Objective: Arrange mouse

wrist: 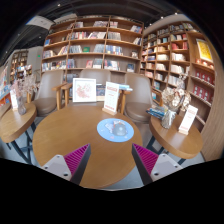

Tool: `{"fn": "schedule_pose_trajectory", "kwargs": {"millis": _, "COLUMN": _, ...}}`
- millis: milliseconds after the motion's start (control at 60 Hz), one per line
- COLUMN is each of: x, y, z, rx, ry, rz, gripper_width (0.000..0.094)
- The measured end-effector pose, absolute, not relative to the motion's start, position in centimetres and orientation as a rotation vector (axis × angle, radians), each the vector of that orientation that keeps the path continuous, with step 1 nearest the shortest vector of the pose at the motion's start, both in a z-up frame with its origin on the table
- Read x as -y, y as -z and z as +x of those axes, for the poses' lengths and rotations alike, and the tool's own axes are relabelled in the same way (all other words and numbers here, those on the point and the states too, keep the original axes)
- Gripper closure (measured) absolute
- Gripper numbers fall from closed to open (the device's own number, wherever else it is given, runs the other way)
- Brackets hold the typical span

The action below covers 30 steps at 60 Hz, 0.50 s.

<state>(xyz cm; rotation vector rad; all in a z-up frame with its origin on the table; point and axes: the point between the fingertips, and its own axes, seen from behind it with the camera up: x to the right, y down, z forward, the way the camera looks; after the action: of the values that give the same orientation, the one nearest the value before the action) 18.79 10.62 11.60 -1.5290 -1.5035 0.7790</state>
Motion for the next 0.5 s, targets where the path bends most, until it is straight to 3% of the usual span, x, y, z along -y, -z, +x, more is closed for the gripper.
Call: {"fn": "schedule_pose_trajectory", "kwargs": {"millis": 500, "x": -9.3, "y": -10.6, "z": 25.5, "rx": 1.519, "ry": -0.800, "rz": -1.541, "gripper_width": 0.0085}}
